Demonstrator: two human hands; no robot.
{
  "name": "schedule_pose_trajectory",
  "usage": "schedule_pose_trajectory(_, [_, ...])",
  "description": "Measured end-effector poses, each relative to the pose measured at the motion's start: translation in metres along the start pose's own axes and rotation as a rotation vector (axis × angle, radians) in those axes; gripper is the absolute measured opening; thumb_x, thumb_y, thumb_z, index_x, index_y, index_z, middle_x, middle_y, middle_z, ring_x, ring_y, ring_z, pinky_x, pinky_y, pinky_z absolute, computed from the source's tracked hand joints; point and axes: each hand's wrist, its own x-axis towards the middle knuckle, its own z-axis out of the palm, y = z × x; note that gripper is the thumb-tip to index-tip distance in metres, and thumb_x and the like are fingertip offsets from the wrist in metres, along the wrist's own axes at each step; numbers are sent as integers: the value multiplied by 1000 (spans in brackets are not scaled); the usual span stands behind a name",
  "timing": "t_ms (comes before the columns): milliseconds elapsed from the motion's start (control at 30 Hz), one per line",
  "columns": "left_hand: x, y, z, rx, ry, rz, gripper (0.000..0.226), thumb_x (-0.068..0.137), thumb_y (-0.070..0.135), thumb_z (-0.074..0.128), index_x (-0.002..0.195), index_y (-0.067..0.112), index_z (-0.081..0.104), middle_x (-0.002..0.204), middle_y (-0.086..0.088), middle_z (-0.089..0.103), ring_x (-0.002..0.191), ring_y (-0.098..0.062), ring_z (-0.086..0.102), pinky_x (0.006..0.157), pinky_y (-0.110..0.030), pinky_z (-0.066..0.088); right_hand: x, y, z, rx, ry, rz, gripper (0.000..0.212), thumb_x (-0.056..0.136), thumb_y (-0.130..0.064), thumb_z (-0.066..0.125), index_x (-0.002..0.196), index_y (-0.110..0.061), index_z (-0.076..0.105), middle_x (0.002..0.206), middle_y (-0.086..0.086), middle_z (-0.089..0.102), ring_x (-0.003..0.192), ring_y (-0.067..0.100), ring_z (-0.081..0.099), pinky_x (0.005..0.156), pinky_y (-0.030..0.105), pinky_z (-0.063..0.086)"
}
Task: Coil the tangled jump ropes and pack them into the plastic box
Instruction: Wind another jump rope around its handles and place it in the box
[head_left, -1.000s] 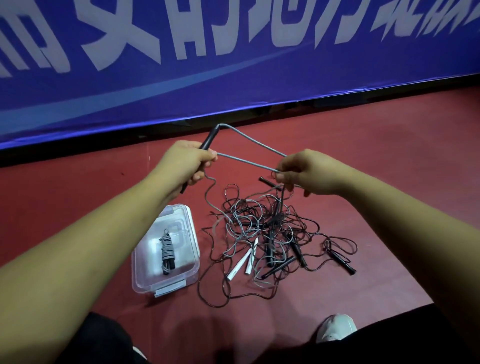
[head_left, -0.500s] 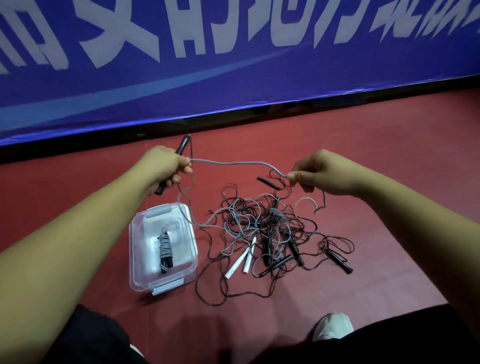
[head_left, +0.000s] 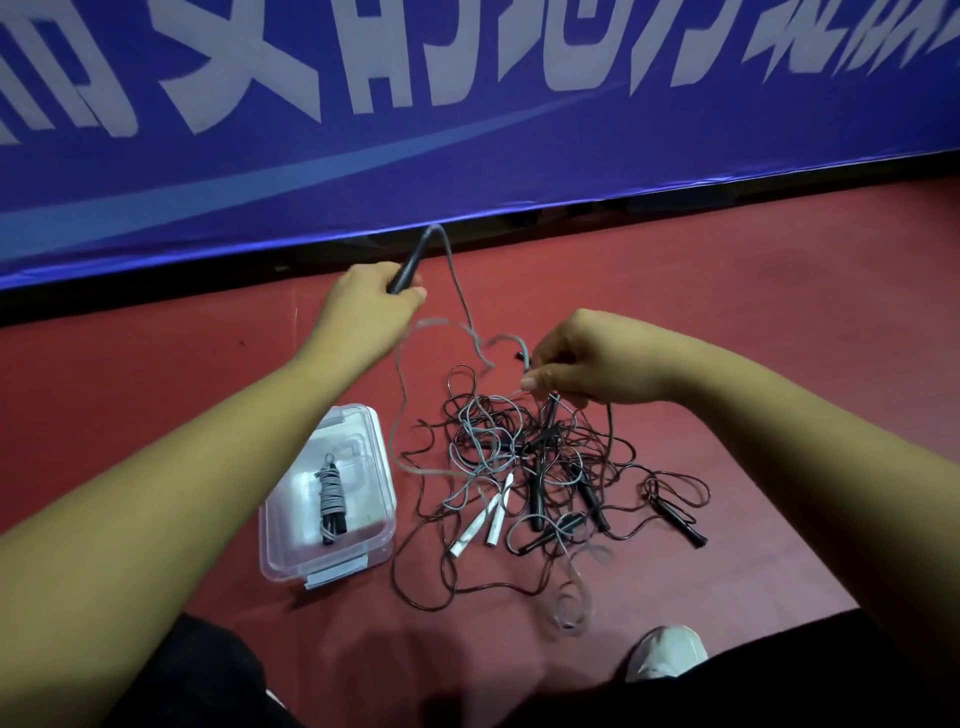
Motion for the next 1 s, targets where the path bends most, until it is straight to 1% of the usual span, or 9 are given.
schedule_pose_trajectory(133, [-21, 12, 10, -486, -516, 15, 15, 96, 8, 57, 108, 7, 66, 90, -5, 74, 52, -17, 61, 35, -18, 28, 2, -7, 2, 115, 79, -59, 26, 97, -31, 61, 82, -12, 71, 56, 2, 60, 49, 14, 52, 50, 21, 42])
schedule_pose_trajectory(233, [-30, 14, 19, -483, -723, 12, 16, 100, 15, 52, 108, 7, 63, 84, -2, 71, 49, -16, 56, 34, -16, 28, 4, -9, 0, 172, 148, -82, 30, 98, -32, 60, 82, -9, 71, 60, 7, 66, 51, 17, 59, 52, 30, 48])
schedule_pose_trajectory(333, [-23, 8, 22, -379, -607, 58, 15, 99, 23, 56, 85, 16, 59, 66, -2, 51, 47, -11, 38, 36, -18, 28, 4, 0, 2, 188, 79, -50, 25, 98, -28, 60, 82, -10, 67, 64, 4, 68, 54, 12, 62, 53, 25, 50])
schedule_pose_trajectory(467, [-2, -2, 9, -524, -262, -75, 22, 97, 15, 60, 78, 19, 50, 60, 1, 39, 47, -10, 27, 36, -15, 22, -2, 37, -2, 60, -54, 149, 24, 97, -26, 63, 78, -11, 66, 72, 3, 72, 59, 3, 59, 64, 18, 44])
schedule_pose_trajectory(600, [20, -29, -21, -413, -33, -193, 28, 97, 16, 59, 72, 20, 47, 55, 3, 42, 42, -8, 29, 35, -13, 22, -17, 71, -4, 95, -59, 295, 21, 95, -27, 64, 82, -12, 69, 76, 6, 74, 67, 9, 60, 77, 38, 47])
schedule_pose_trajectory(700, [25, -48, -30, -125, -45, -215, 19, 97, 17, 58, 78, 16, 55, 67, -4, 54, 33, -7, 42, 31, -15, 27, -18, 68, -4, 253, 70, 260, 19, 95, -25, 64, 89, -10, 72, 75, 12, 74, 70, 17, 65, 80, 41, 53])
schedule_pose_trajectory(767, [25, -53, -27, 1, -132, -202, 9, 98, 14, 56, 92, 8, 60, 80, -9, 62, 33, -5, 54, 30, -15, 31, -13, 55, -5, 362, 133, 227, 21, 96, -20, 63, 92, -2, 71, 66, 12, 67, 63, 21, 65, 69, 37, 56])
schedule_pose_trajectory(900, [17, -36, -19, 170, -164, -84, 17, 98, 23, 57, 100, 7, 64, 75, -13, 68, 49, -13, 65, 40, -20, 37, -1, 22, -2, 163, 104, 125, 19, 96, -25, 64, 83, -14, 72, 51, -2, 54, 46, 12, 50, 51, 22, 44])
schedule_pose_trajectory(1000, [9, -15, -14, 188, -54, -20, 19, 100, 27, 53, 92, 12, 60, 67, -10, 67, 33, -2, 53, 43, -21, 34, 6, 2, 2, 71, 49, 96, 23, 96, -27, 64, 73, -22, 70, 49, -7, 50, 43, 6, 42, 47, 19, 36])
